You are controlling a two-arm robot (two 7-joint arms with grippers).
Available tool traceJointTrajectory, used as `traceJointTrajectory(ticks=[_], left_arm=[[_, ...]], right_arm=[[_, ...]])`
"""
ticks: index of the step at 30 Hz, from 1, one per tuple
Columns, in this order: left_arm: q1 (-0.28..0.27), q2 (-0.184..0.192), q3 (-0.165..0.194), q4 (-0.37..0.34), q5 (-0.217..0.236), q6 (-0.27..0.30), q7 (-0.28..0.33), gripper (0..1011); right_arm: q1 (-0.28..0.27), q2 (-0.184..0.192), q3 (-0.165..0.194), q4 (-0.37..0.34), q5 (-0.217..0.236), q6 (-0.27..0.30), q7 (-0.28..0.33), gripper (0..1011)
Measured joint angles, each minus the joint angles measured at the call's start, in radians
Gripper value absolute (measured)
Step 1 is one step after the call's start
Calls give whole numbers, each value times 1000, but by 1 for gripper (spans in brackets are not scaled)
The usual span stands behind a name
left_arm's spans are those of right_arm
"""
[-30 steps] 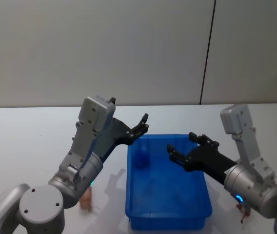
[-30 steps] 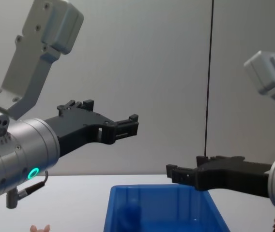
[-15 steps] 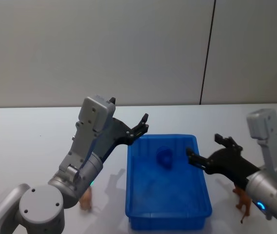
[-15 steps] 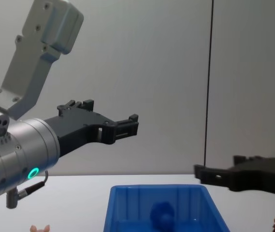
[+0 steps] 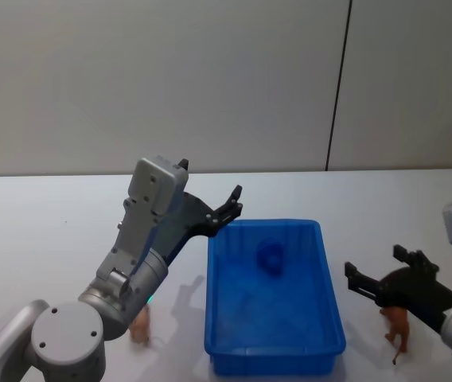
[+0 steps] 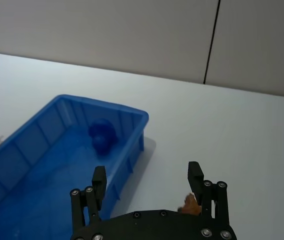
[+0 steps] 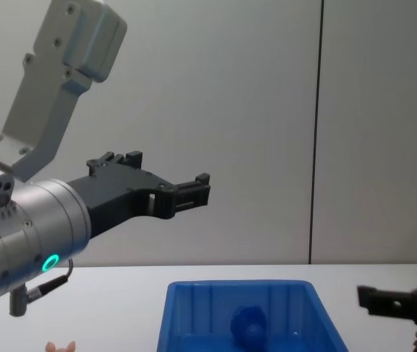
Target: Pick up the two dolls from the table and place them into the box.
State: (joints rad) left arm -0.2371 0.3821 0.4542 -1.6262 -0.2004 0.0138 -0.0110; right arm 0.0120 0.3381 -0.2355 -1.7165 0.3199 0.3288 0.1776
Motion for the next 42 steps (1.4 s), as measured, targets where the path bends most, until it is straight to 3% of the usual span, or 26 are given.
traceJointTrajectory(ticks=[13,28,32,41,42], left_arm=[[0,0,0,0,0,0,0,1001],[0,0,0,0,0,0,0,1001],[0,0,0,0,0,0,0,1001],[0,0,0,0,0,0,0,1001],[0,0,0,0,0,0,0,1001]], right_arm=[[-22,21,21,12,40,71,-45,1001],[15,-2,19,89,46,111,-56,996],[28,-10,16,111,43,118,-55,929],[53,-27,11,150,36,131,-51,676],[56,-29,11,154,35,132,-51,606]])
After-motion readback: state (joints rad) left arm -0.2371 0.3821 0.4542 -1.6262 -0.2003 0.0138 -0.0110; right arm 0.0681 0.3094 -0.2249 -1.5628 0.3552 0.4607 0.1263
